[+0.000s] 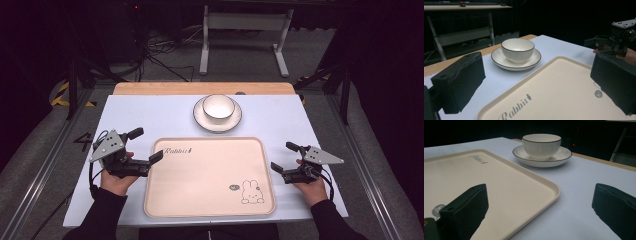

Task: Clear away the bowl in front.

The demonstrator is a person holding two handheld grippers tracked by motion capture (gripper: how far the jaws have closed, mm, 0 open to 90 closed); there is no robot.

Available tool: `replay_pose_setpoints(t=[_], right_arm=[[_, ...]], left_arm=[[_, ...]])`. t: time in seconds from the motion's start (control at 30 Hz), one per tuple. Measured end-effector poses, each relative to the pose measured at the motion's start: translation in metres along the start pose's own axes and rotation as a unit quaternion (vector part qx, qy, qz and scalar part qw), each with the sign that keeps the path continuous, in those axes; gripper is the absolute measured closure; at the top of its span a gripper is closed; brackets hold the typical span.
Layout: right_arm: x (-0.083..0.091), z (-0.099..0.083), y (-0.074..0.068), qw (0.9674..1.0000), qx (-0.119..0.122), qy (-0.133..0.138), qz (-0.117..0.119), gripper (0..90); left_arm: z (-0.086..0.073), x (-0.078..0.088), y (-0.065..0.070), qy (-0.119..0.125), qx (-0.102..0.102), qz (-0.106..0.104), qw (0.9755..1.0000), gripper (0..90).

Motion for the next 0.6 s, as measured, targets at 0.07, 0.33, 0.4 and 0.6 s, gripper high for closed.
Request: replay_pose_setpoints(t=[0.07,0.33,0.4,0.6], right_arm=[[0.0,0.0,0.0,1.0,0.0,0.0,0.0,1.0],[0.0,0.0,0.0,1.0,0.0,0.001,0.001,1.0],[0.0,0.0,0.0,1.0,0.0,0.001,0.001,1.0],[0.0,0.0,0.0,1.0,0.0,0.0,0.001,1.0]], left_arm=[[0.003,-0.004,0.001,0.002,-0.001,-0.001,1.0,0.2],[0.012,-0.024,0.002,-0.004,0.005,-0.011,0.9999,0.2],[0.013,-0.028,0.002,-0.006,0.006,-0.014,0.9999,0.2],[0.018,-0.046,0.001,-0.02,0.008,-0.029,0.9994,0.2]])
Point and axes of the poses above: each handheld gripper's, and its own axes: x roughly backward along the jaws, z roughly out of its top, y roughly to its right, the point moved 2 cm from there along -x, roughly forward along the jaws, and after that the axes turned 7 degrees about z, right-handed, at the moved point
